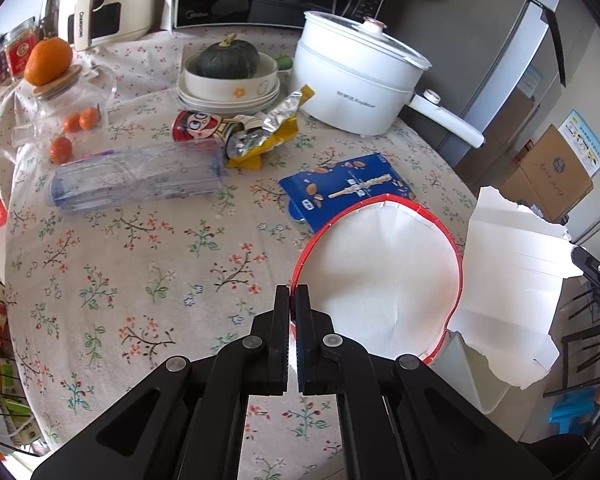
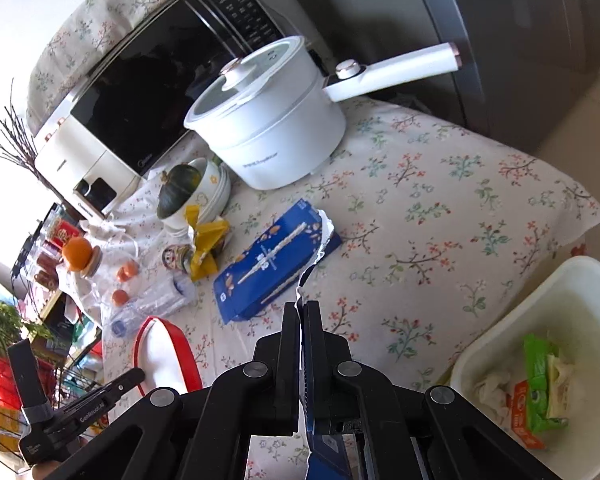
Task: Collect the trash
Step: 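Grasp the torn white paper with the right gripper and lift it, then carry the paper and red-rimmed lid over the white bin and open both grippers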
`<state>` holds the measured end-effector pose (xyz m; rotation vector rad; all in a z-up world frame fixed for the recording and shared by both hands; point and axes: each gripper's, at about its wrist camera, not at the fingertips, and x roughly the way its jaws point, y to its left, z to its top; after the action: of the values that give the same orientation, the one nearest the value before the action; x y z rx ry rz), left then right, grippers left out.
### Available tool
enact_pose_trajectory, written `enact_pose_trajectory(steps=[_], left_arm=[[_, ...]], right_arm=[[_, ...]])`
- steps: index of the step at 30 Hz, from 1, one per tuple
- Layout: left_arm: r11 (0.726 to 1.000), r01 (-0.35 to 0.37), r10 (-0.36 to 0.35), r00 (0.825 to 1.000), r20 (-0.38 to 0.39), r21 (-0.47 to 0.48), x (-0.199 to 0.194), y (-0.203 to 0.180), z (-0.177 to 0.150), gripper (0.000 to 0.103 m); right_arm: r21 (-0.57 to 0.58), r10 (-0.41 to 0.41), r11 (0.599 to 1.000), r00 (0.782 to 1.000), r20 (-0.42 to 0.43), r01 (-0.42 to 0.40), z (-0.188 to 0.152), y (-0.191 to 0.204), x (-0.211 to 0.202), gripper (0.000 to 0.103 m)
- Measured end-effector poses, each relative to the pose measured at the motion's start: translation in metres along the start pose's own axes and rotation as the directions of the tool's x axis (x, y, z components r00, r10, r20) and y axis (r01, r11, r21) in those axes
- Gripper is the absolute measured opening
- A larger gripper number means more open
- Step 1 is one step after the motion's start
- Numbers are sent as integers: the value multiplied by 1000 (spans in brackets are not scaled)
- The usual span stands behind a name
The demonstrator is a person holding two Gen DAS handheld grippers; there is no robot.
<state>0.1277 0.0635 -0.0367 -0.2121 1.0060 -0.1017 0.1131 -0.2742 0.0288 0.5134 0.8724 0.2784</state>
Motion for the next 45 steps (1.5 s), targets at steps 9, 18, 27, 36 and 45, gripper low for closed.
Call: enact_pose_trajectory(steps=[9,18,27,36,45], left_arm=[[991,71,-69,997,-24,114,17,-71,-4,2],[972,112,-102,993,-57,204,38,-131,-15,2],[942,145,-123,988,-91,304,64,-195,-35,2],[895,159,-123,986,-112,416,104,-260,-59,2],[872,186,-138,981,-137,454,129,-285,-70,6]], right_arm=[[62,-81,995,995,58,78,1,-58,-43,0],[130,-204,972,978,50,196,-14,-130,-74,1],[195,-279,939,959,-49,283,-29,-186,-68,6],[274,-276,916,957,-93,291,-37,-213,-76,42],[279,-303,906,948,-98,318,-40,-228,-87,47]])
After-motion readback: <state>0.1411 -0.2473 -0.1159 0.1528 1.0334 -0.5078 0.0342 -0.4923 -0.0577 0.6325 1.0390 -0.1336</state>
